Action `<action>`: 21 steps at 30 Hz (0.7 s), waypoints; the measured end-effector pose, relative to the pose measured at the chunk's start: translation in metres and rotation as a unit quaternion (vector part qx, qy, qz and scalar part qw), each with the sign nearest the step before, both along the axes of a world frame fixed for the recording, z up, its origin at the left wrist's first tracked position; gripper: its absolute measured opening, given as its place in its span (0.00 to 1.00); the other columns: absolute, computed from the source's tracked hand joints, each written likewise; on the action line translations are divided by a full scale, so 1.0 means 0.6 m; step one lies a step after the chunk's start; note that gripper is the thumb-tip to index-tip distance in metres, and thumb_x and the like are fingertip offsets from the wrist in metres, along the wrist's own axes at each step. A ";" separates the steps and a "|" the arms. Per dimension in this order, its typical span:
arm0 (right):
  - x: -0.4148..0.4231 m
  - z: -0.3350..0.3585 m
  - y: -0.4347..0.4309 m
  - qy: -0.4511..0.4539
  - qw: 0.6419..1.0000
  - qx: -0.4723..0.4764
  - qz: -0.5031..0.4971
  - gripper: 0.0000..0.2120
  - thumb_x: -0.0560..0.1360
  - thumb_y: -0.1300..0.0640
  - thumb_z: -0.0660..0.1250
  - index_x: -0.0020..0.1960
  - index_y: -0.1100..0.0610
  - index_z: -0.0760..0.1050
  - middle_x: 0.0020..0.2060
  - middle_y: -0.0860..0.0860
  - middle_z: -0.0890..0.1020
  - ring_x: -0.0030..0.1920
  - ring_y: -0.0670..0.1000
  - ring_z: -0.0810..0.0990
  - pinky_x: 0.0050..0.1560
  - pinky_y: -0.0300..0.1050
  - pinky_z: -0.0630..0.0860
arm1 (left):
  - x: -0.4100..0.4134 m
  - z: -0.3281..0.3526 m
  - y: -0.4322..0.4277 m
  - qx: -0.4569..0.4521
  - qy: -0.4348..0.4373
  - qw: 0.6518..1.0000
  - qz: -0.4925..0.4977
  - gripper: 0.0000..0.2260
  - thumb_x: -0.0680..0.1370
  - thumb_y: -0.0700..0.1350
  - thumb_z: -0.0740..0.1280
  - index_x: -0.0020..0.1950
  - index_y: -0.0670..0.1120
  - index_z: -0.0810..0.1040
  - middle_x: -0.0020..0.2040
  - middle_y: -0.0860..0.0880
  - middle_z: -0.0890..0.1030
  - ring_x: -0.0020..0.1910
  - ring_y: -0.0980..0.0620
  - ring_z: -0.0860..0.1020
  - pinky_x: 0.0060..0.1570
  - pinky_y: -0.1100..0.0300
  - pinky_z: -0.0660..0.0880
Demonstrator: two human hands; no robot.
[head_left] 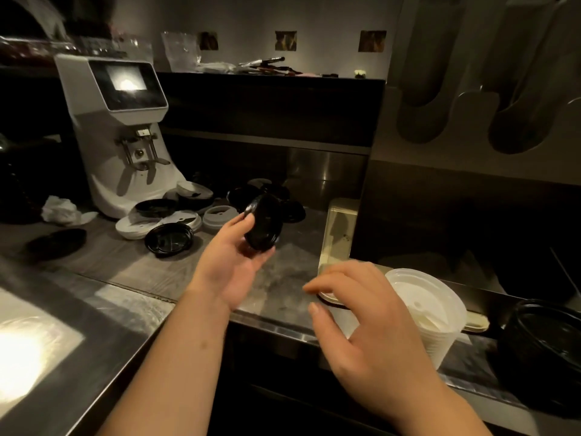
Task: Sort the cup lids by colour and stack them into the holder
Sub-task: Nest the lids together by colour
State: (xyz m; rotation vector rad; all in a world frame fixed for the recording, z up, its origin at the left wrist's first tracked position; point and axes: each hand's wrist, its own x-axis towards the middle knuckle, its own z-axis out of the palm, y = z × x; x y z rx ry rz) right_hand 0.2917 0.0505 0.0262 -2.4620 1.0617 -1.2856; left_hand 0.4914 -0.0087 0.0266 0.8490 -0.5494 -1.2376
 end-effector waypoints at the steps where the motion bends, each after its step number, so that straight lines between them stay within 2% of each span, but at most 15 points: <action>1: -0.001 0.005 0.002 -0.023 1.000 0.000 -0.014 0.09 0.75 0.49 0.64 0.55 0.45 0.77 0.50 0.36 0.75 0.55 0.43 0.75 0.52 0.35 0.73 | -0.009 0.008 0.030 -0.014 0.081 0.996 -0.027 0.17 0.78 0.44 0.67 0.66 0.42 0.76 0.63 0.38 0.81 0.63 0.40 0.79 0.67 0.43 0.72; 3: -0.007 0.017 0.006 -0.068 0.997 -0.001 -0.038 0.13 0.75 0.52 0.67 0.59 0.46 0.76 0.53 0.37 0.74 0.58 0.44 0.75 0.56 0.37 0.74 | -0.032 0.023 0.086 -0.025 0.174 0.981 -0.077 0.21 0.76 0.46 0.66 0.67 0.40 0.75 0.62 0.35 0.81 0.62 0.36 0.79 0.67 0.40 0.72; 5: -0.017 0.032 0.011 -0.107 0.993 0.017 -0.047 0.17 0.76 0.53 0.69 0.64 0.44 0.73 0.56 0.35 0.72 0.61 0.42 0.74 0.58 0.36 0.74 | -0.060 0.032 0.134 -0.020 0.210 0.967 -0.140 0.23 0.75 0.48 0.68 0.68 0.40 0.76 0.64 0.34 0.79 0.63 0.33 0.79 0.66 0.38 0.72; 8: -0.043 0.052 0.023 -0.170 0.977 0.118 -0.046 0.17 0.75 0.49 0.69 0.63 0.40 0.73 0.53 0.32 0.75 0.57 0.38 0.76 0.52 0.32 0.76 | -0.094 0.028 0.180 -0.045 0.237 0.934 -0.264 0.29 0.70 0.46 0.77 0.68 0.38 0.78 0.70 0.34 0.75 0.69 0.33 0.74 0.66 0.34 0.69; 11: -0.081 0.057 0.042 -0.202 0.967 0.142 -0.069 0.06 0.76 0.52 0.71 0.52 0.43 0.81 0.43 0.36 0.83 0.48 0.39 0.81 0.47 0.34 0.78 | -0.133 0.030 0.201 -0.046 0.211 0.924 -0.314 0.34 0.63 0.46 0.83 0.67 0.40 0.79 0.70 0.35 0.74 0.68 0.35 0.75 0.60 0.39 0.77; 12: -0.095 0.057 0.050 -0.206 0.965 0.140 -0.082 0.05 0.76 0.53 0.72 0.50 0.44 0.83 0.41 0.37 0.84 0.46 0.40 0.82 0.45 0.34 0.79 | -0.143 0.026 0.204 -0.044 0.201 0.923 -0.325 0.34 0.62 0.46 0.84 0.67 0.40 0.79 0.69 0.35 0.75 0.66 0.35 0.77 0.58 0.41 0.78; 14: -0.123 0.054 0.063 -0.187 0.967 0.132 -0.110 0.06 0.75 0.53 0.72 0.51 0.45 0.85 0.38 0.40 0.84 0.44 0.41 0.82 0.43 0.36 0.79 | -0.166 0.028 0.213 -0.055 0.189 0.906 -0.374 0.30 0.73 0.48 0.77 0.72 0.39 0.74 0.72 0.35 0.73 0.69 0.37 0.75 0.63 0.41 0.74; 16: -0.152 0.049 0.075 -0.154 0.972 0.111 -0.137 0.08 0.75 0.52 0.72 0.52 0.44 0.86 0.38 0.40 0.83 0.43 0.42 0.81 0.42 0.38 0.79 | -0.198 0.024 0.222 -0.046 0.155 0.927 -0.339 0.26 0.83 0.48 0.65 0.78 0.39 0.64 0.74 0.36 0.71 0.71 0.40 0.72 0.68 0.43 0.70; 17: -0.166 0.046 0.080 -0.149 0.972 0.109 -0.144 0.08 0.76 0.53 0.72 0.53 0.43 0.85 0.38 0.39 0.83 0.44 0.42 0.81 0.44 0.38 0.79 | -0.217 0.027 0.223 -0.049 0.124 0.930 -0.343 0.26 0.83 0.45 0.65 0.78 0.38 0.63 0.70 0.36 0.74 0.68 0.44 0.76 0.65 0.48 0.73; 19: -0.194 0.038 0.090 -0.166 0.967 0.125 -0.147 0.09 0.76 0.54 0.72 0.53 0.43 0.85 0.40 0.36 0.84 0.47 0.39 0.82 0.49 0.37 0.80 | -0.256 0.034 0.226 -0.072 0.061 0.942 -0.323 0.29 0.76 0.40 0.74 0.75 0.38 0.69 0.59 0.37 0.82 0.57 0.54 0.83 0.56 0.60 0.78; 21: -0.223 0.030 0.099 -0.196 0.958 0.134 -0.161 0.08 0.77 0.55 0.72 0.51 0.43 0.84 0.40 0.36 0.84 0.48 0.38 0.82 0.50 0.37 0.81 | -0.285 0.030 0.229 -0.112 0.044 0.929 -0.351 0.34 0.64 0.46 0.83 0.69 0.46 0.78 0.61 0.38 0.82 0.59 0.47 0.83 0.54 0.54 0.81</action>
